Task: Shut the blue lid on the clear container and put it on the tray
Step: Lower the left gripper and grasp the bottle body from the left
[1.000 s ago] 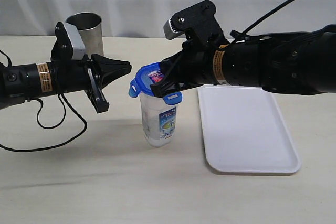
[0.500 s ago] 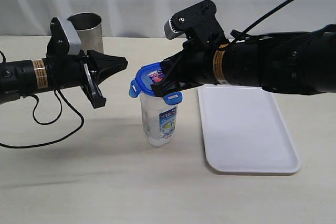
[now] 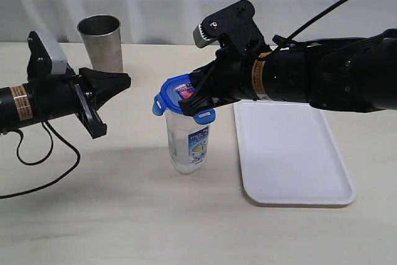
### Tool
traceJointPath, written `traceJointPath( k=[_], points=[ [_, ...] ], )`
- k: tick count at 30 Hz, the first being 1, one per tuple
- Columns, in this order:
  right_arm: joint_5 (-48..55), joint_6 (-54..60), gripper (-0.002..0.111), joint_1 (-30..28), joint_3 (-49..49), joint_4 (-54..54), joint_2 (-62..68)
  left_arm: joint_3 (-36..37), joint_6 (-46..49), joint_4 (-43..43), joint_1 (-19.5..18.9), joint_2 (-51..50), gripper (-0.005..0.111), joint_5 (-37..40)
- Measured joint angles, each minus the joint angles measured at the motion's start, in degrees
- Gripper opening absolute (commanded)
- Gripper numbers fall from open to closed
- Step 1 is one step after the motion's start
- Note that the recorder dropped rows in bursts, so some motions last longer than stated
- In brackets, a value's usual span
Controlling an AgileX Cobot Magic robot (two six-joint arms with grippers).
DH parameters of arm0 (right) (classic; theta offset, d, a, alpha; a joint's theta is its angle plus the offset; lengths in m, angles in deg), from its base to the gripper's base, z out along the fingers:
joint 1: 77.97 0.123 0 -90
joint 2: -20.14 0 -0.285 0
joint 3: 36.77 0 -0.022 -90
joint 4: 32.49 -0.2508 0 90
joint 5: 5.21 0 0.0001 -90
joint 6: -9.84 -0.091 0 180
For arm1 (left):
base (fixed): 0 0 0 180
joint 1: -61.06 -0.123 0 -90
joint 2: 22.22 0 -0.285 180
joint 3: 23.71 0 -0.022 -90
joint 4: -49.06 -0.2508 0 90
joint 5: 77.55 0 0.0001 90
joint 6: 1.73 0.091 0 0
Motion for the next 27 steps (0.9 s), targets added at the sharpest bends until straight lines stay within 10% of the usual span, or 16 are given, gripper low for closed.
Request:
traceJointPath(
  k=[9, 18, 27],
  points=[
    [0.00, 0.00, 0.005, 0.00, 0.00, 0.00, 0.00, 8.64, 3.20, -1.49, -0.03, -0.32, 0.001, -4.86],
    [0.00, 0.06, 0.005, 0.00, 0.00, 0.00, 0.00, 8.64, 9.13, 3.59, 5.32, -5.33, 0.085, -4.96],
    [0.00, 0.06, 0.005, 0.00, 0.00, 0.00, 0.00, 6.16, 9.92, 10.83, 11.92, -6.11, 0.090, 0.90]
  ],
)
